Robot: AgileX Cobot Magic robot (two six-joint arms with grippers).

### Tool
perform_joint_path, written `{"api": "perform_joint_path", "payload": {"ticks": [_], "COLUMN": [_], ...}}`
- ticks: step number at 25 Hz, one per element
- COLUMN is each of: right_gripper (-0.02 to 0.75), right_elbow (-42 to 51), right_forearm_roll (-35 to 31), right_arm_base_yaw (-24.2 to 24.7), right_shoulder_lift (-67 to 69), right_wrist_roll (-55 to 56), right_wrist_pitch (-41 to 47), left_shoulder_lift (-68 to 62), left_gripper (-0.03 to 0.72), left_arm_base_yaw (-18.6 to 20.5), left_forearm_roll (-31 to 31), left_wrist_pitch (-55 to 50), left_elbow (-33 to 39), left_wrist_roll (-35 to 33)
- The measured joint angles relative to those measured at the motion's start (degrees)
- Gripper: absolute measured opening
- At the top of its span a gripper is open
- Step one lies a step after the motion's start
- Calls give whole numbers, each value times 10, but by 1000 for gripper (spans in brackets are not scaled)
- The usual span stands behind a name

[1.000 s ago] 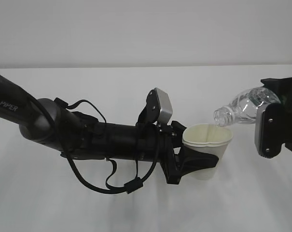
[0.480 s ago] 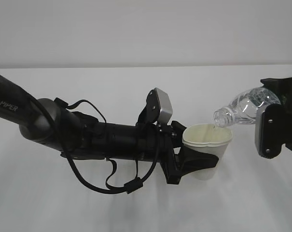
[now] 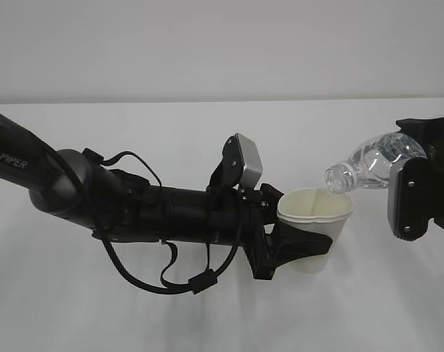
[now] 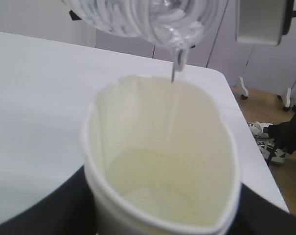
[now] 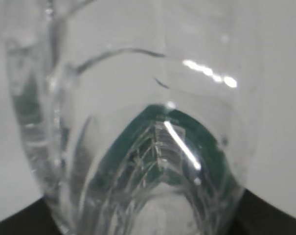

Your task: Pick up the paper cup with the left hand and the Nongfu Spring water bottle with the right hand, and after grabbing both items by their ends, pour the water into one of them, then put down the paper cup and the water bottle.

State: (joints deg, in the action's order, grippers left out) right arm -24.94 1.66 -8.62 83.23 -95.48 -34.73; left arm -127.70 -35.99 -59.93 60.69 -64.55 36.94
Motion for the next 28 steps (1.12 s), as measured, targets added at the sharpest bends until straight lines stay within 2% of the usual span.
{"api": "perform_joint_path", "payload": {"ticks": [28], "right_gripper": [403], "right_elbow": [0], "right_forearm_roll": [0], "right_arm_base_yaw": [0], "right_shoulder_lift": [0], "right_wrist_roll": [0], "right_wrist_pitch": [0], "left_shoulder_lift": [0], "left_gripper": [417], "left_arm_base_yaw": [0], "left_forearm_roll": [0], "left_wrist_pitch": [0], "left_elbow": [0], "left_wrist_roll": [0]}}
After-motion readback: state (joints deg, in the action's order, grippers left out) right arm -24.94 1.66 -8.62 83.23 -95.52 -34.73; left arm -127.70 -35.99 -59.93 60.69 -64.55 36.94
